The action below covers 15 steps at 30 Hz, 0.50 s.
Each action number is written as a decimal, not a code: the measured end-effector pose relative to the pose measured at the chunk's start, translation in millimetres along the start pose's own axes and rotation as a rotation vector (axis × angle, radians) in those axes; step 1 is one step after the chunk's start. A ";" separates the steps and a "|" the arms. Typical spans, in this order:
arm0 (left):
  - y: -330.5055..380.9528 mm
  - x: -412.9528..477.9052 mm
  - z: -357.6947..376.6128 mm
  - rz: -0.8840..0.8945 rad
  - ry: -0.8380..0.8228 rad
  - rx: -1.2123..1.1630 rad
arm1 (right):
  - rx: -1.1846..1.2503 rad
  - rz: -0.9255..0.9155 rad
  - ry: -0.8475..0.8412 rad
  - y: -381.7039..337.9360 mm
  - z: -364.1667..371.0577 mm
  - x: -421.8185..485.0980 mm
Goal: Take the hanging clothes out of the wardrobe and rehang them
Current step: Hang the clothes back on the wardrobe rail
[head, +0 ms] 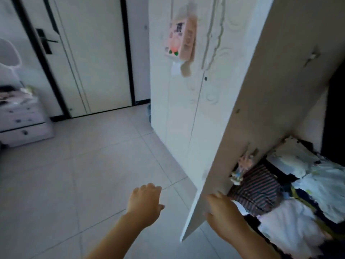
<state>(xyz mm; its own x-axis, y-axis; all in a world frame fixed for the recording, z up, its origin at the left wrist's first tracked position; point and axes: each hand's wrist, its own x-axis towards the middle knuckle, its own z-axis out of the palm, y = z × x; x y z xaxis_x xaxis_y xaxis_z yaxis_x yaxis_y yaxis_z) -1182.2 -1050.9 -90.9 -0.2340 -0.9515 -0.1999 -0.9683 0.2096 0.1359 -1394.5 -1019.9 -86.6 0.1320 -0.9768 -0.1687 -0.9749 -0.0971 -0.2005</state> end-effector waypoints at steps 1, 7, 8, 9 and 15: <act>-25.4 -9.3 -2.7 -0.043 0.009 -0.015 | 0.000 -0.044 -0.003 -24.9 2.4 8.8; -188.3 -70.1 -28.5 -0.297 0.071 -0.093 | 0.025 -0.273 -0.001 -187.0 19.7 65.2; -216.0 -80.5 -32.9 -0.336 0.089 -0.096 | 0.016 -0.313 -0.004 -215.3 23.5 74.7; -242.8 -91.2 -36.4 -0.374 0.107 -0.099 | 0.006 -0.348 -0.007 -243.3 27.0 84.0; -377.7 -155.4 -39.0 -0.626 0.170 -0.170 | -0.045 -0.541 -0.058 -393.7 48.5 131.3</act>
<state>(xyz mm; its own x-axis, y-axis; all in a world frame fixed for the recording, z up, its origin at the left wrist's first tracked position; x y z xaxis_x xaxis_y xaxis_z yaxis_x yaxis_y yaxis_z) -776.6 -991.0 -73.3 0.3976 -0.9073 -0.1368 -0.8866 -0.4183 0.1974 -984.7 -1100.7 -76.7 0.6257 -0.7728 -0.1061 -0.7714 -0.5926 -0.2318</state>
